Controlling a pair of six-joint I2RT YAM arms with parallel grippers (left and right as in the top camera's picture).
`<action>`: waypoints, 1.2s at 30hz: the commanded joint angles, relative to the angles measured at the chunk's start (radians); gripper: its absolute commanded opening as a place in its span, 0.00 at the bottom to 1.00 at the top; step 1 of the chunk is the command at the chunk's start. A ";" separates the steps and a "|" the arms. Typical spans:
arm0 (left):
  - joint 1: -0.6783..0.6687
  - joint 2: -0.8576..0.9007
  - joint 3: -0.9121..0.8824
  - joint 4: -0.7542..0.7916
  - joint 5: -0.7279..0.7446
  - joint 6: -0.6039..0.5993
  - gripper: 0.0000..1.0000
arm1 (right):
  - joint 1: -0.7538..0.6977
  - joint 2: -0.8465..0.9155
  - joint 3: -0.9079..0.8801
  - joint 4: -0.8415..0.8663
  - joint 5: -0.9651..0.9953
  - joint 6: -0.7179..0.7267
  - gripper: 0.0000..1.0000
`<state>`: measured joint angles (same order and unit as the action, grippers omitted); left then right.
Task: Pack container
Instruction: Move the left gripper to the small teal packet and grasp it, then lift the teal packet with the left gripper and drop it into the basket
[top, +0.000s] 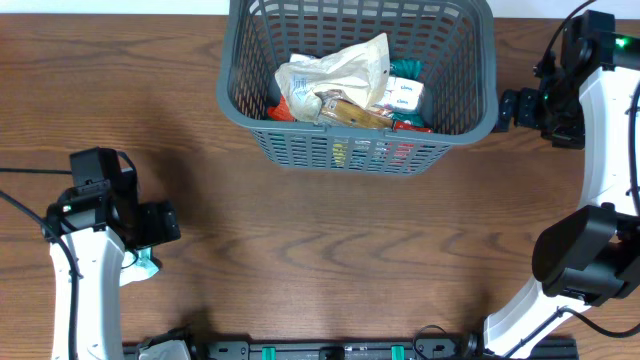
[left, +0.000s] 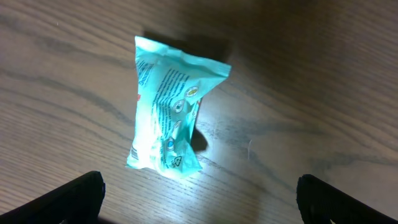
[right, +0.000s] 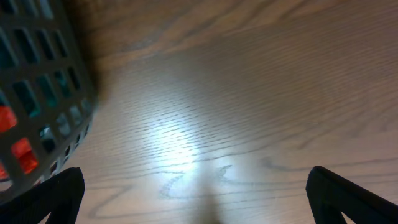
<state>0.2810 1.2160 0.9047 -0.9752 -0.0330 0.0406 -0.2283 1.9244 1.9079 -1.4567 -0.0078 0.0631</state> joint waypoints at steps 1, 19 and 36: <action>0.010 0.005 -0.006 -0.005 0.000 -0.009 0.99 | -0.009 0.013 -0.001 0.007 0.007 -0.013 0.99; 0.137 0.006 -0.206 0.267 -0.004 -0.012 0.99 | -0.009 0.013 -0.001 0.030 0.007 -0.013 0.99; 0.181 0.146 -0.377 0.594 0.105 0.060 0.99 | -0.008 0.013 -0.001 0.025 0.007 -0.012 0.99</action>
<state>0.4564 1.3140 0.5339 -0.4015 0.0254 0.0681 -0.2325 1.9244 1.9079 -1.4277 -0.0074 0.0631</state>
